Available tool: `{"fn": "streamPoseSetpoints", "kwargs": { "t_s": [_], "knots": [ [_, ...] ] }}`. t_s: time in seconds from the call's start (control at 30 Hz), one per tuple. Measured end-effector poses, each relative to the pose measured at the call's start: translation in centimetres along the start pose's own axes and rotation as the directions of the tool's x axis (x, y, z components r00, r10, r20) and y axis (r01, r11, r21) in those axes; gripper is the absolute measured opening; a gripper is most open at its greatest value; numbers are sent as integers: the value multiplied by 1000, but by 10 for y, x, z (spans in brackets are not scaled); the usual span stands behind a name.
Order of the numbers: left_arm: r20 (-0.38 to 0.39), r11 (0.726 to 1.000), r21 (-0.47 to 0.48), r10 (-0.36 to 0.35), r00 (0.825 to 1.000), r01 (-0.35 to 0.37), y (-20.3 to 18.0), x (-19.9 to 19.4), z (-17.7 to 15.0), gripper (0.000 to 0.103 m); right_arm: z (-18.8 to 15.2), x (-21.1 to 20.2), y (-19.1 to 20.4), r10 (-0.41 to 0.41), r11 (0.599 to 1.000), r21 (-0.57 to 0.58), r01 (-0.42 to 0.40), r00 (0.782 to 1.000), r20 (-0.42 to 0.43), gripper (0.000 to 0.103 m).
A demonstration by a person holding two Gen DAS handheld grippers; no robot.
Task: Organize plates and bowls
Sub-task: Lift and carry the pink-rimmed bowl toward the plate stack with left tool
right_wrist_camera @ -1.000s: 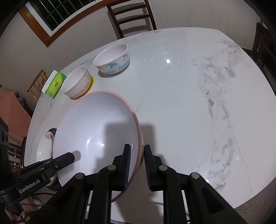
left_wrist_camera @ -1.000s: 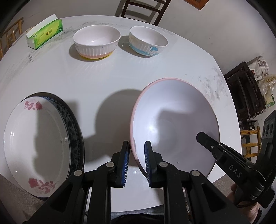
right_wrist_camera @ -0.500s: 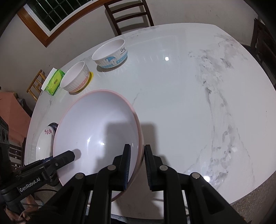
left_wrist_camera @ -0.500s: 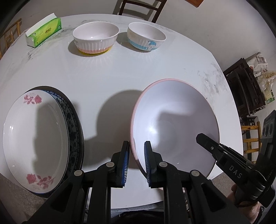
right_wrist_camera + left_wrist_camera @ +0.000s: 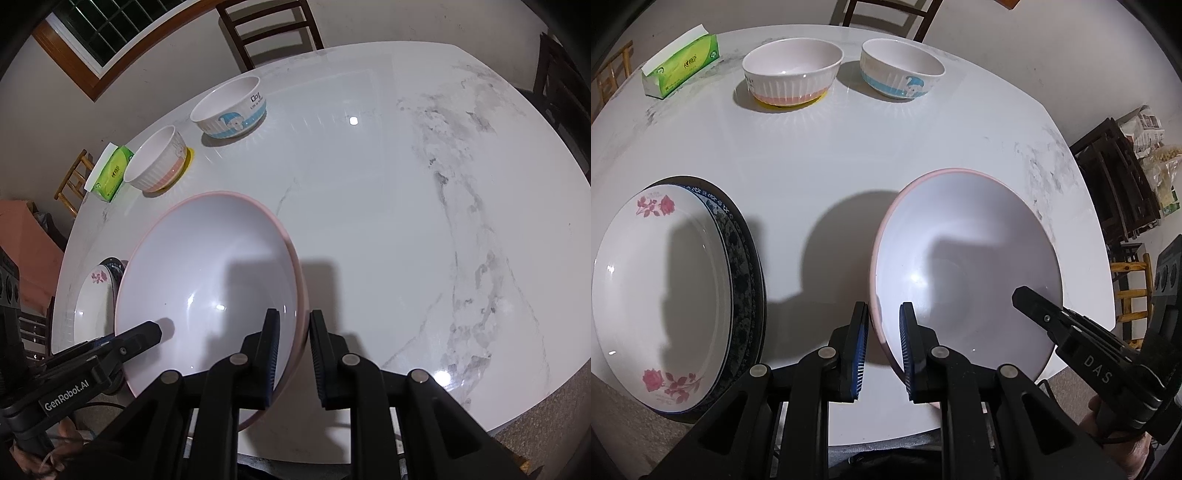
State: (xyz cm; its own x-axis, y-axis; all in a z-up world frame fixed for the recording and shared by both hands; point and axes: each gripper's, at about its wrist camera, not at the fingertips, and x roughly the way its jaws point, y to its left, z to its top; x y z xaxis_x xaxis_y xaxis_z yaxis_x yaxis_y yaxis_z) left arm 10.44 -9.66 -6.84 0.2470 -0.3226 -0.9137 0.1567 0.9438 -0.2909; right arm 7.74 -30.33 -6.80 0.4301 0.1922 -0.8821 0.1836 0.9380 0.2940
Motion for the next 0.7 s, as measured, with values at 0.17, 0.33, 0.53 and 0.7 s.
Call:
{"fn": "streamPoseSetpoints", "kwargs": {
  "t_s": [0.17, 0.33, 0.53, 0.7],
  "knots": [
    [3, 1000, 8, 3, 1000, -3, 0, -1, -1, 14, 0, 0, 0, 3, 1000, 7, -3, 1000, 1, 19],
    [0, 1000, 5, -9, 1000, 9, 2, 0, 0, 14, 0, 0, -1, 7, 1000, 15, -6, 1000, -1, 19],
    [15, 1000, -10, -26, 1000, 27, 6, -5, 1, 16, 2, -3, -4, 7, 999, 37, -7, 1000, 7, 29],
    [40, 999, -21, -36, 999, 36, 12, -14, 4, 21, 8, -15, -6, 3, 999, 34, -4, 999, 41, 32]
  ]
}}
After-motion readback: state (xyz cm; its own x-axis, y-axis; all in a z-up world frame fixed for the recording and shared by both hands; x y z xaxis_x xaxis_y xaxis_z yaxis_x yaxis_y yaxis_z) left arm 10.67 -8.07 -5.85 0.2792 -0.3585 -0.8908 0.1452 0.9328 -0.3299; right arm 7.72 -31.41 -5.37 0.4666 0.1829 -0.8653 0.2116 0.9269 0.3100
